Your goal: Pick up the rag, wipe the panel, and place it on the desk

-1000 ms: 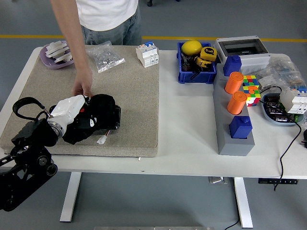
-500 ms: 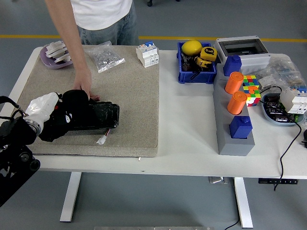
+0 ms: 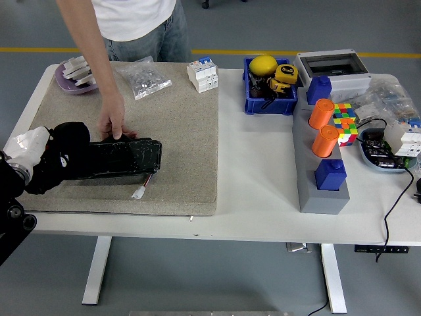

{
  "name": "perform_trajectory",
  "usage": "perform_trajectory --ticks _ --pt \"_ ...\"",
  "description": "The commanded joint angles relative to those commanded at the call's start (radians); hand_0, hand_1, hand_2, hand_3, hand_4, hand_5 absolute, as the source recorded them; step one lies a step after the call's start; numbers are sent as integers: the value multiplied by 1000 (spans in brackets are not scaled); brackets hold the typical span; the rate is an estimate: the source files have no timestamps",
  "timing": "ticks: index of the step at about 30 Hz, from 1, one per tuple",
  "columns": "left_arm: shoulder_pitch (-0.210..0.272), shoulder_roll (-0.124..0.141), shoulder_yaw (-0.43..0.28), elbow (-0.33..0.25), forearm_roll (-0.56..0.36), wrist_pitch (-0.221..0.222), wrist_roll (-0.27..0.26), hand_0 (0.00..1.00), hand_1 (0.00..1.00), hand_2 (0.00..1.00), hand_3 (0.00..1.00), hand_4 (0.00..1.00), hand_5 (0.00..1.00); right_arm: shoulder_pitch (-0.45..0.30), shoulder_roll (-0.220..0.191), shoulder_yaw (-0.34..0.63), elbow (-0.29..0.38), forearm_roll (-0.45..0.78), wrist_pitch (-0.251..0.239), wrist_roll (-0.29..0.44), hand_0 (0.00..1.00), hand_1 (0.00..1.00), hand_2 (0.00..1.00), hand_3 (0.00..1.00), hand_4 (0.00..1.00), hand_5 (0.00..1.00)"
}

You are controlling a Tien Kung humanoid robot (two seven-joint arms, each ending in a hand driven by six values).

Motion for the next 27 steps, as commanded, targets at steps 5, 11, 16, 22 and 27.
perform_trajectory --ticks 5,11,16,22,27 --pt "3 5 -32 31 7 7 -1 207 130 533 546 427 2 1 0 3 1 -2 -1 0 745 588 639 613 998 621" --pt "-9 10 -51 72 3 25 -14 207 130 532 546 429 2 3 1 7 4 -8 -2 -1 745 587 639 614 998 620" --pt "-31 20 -30 125 -14 63 -55 207 138 528 537 408 2 7 1 10 7 -12 -3 -2 744 588 639 613 998 620" --pt "-53 27 -7 198 -42 99 -132 251 235 529 542 412 2 11 2 9 8 -10 -3 -3 744 588 639 613 998 622" --pt "-62 37 16 233 -53 99 -194 359 459 554 586 477 2 11 1 9 7 -8 -2 -4 744 588 639 613 998 624"
